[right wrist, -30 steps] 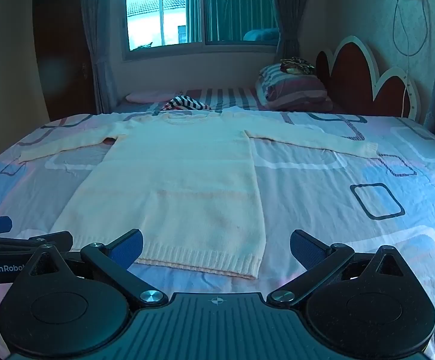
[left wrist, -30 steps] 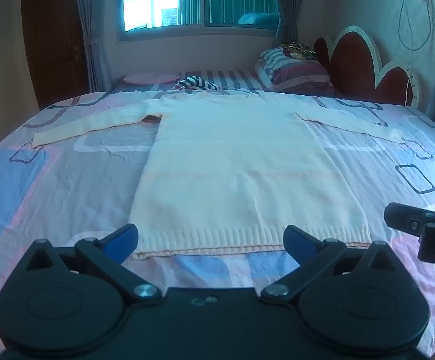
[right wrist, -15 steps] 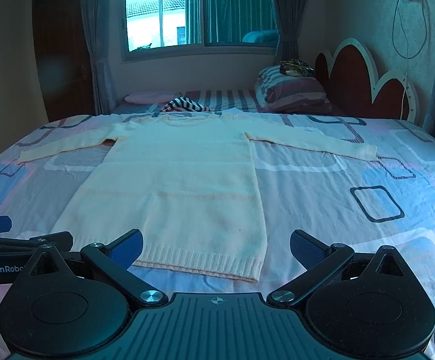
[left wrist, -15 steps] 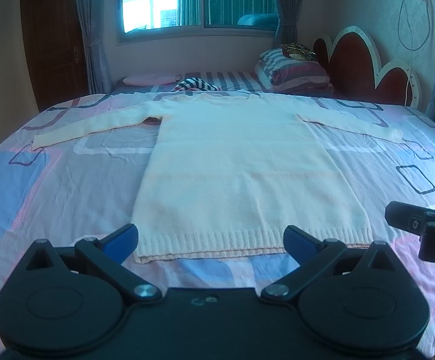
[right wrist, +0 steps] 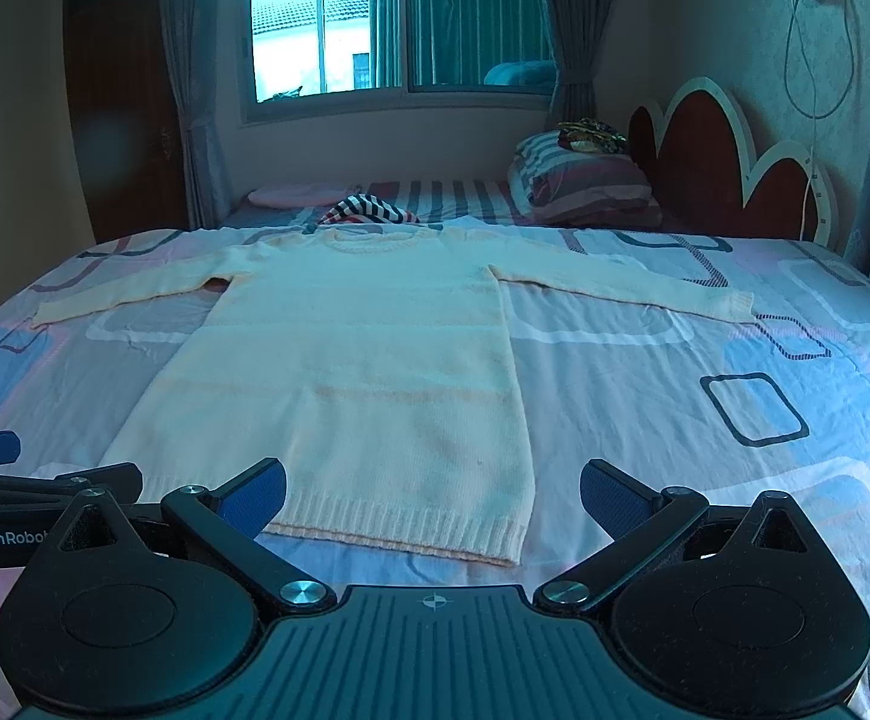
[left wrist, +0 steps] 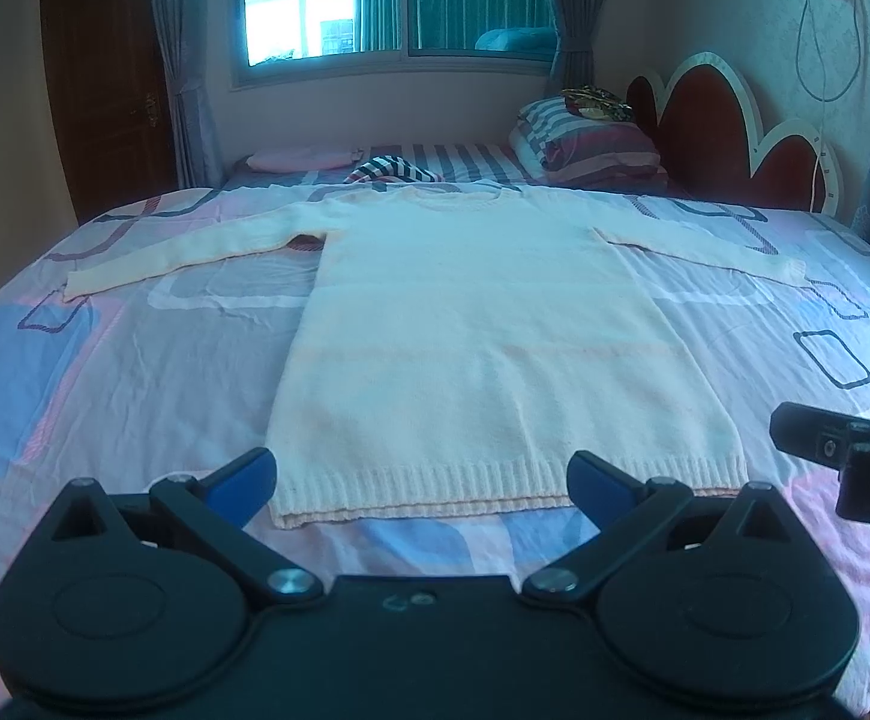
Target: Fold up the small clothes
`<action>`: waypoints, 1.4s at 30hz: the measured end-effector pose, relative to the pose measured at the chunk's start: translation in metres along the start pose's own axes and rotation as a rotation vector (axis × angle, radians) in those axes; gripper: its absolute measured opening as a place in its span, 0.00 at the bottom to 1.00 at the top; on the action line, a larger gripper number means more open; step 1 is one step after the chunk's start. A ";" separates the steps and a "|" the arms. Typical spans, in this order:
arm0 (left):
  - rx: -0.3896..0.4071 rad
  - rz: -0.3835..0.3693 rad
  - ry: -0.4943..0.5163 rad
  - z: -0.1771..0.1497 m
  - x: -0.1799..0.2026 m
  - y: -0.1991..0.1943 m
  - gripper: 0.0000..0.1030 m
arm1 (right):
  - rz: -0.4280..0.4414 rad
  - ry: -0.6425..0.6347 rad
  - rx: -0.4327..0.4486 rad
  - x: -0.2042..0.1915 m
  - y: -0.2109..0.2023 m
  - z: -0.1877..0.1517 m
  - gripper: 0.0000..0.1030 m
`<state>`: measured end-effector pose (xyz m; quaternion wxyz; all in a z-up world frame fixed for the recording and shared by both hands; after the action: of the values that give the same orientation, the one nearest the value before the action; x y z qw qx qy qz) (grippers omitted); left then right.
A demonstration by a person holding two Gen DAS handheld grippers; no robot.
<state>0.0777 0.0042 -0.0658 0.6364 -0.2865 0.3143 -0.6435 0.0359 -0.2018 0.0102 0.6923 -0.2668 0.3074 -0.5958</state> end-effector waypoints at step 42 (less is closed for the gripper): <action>-0.002 0.003 0.000 -0.001 -0.005 0.002 1.00 | -0.001 0.001 -0.005 0.000 0.002 -0.002 1.00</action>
<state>0.0780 0.0094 -0.0676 0.6371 -0.2869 0.3153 -0.6422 0.0360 -0.2018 0.0076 0.6912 -0.2682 0.3092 -0.5956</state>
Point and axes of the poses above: each gripper's, at about its wrist camera, not at the fingertips, and y roughly the way its jaws point, x to its right, z to its top, the point moved 10 cm from there along y, roughly the way its jaws point, and after that the axes turned 10 degrees about -x, right-handed, at the moved point
